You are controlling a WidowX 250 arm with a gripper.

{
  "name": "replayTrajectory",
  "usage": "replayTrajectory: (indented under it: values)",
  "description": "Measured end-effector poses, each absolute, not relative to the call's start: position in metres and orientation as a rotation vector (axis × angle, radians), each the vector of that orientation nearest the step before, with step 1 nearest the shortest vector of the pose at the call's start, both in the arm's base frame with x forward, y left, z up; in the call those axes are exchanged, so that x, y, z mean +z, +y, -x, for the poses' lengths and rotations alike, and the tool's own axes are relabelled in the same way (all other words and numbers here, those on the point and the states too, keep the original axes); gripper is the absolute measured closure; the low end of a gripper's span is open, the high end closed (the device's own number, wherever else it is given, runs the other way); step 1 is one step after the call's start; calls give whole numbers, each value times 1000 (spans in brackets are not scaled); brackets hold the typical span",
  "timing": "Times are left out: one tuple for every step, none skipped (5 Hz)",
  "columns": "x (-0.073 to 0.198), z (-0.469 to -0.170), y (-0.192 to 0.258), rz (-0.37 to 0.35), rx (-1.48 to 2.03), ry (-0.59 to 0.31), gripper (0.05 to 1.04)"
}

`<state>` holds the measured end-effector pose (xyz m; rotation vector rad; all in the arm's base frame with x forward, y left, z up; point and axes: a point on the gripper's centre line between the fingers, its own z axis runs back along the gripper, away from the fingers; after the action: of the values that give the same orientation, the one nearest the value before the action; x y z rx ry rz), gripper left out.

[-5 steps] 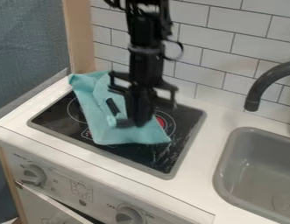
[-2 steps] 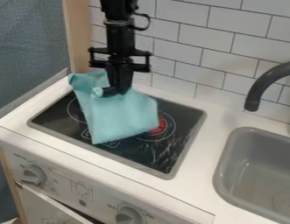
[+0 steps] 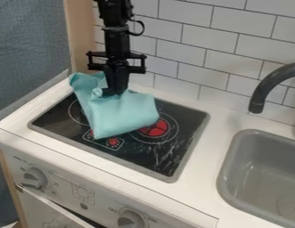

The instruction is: Fold the cloth from left to right

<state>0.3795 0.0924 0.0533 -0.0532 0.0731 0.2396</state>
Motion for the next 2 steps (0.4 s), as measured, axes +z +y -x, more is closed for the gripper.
replayTrajectory:
  values:
    - [46,-381,103,53,274,99,820]
    - [46,-379,106,51,295,105,533]
